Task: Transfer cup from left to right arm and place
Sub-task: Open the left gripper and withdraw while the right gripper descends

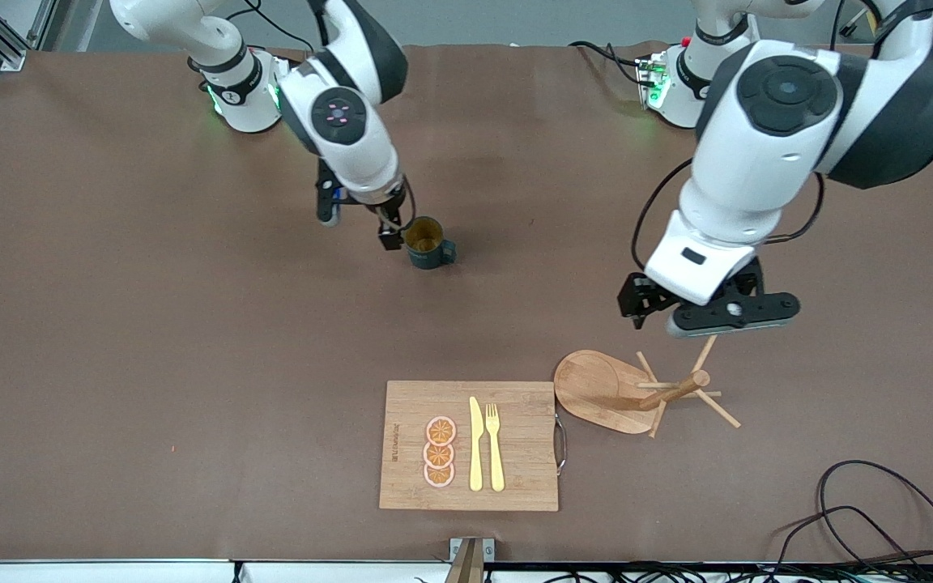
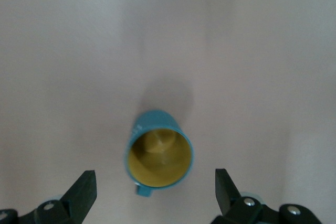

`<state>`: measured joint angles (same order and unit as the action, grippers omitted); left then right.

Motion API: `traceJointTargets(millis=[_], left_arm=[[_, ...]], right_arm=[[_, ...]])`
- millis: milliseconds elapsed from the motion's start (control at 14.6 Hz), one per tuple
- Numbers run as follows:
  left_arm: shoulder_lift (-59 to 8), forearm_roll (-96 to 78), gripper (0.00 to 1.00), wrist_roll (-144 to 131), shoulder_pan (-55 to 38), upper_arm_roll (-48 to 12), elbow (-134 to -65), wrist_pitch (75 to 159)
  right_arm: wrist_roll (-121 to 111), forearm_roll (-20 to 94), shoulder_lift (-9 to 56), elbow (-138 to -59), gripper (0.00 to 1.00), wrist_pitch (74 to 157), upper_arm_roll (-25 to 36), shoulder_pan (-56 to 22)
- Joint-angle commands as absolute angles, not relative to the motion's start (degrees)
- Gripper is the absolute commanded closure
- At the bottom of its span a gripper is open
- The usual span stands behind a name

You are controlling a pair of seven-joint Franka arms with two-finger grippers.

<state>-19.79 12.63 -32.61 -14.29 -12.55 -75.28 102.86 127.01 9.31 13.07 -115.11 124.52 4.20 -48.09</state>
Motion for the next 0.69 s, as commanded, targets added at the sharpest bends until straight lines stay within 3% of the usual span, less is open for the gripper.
traceJointTargets(millis=[0,618], left_arm=[[-15.6,9.2,0.0,-28.0,-10.6,-12.9,-76.9,98.8],[-9.2,5.1,0.0,-3.0,1.3,-12.0,-76.9,90.6]], right_arm=[[132.4,10.2,18.1,-115.3,0.01,130.2,4.9,-52.3],[133.7,9.8,20.0,-115.9,0.04,130.7,4.9,-52.3]])
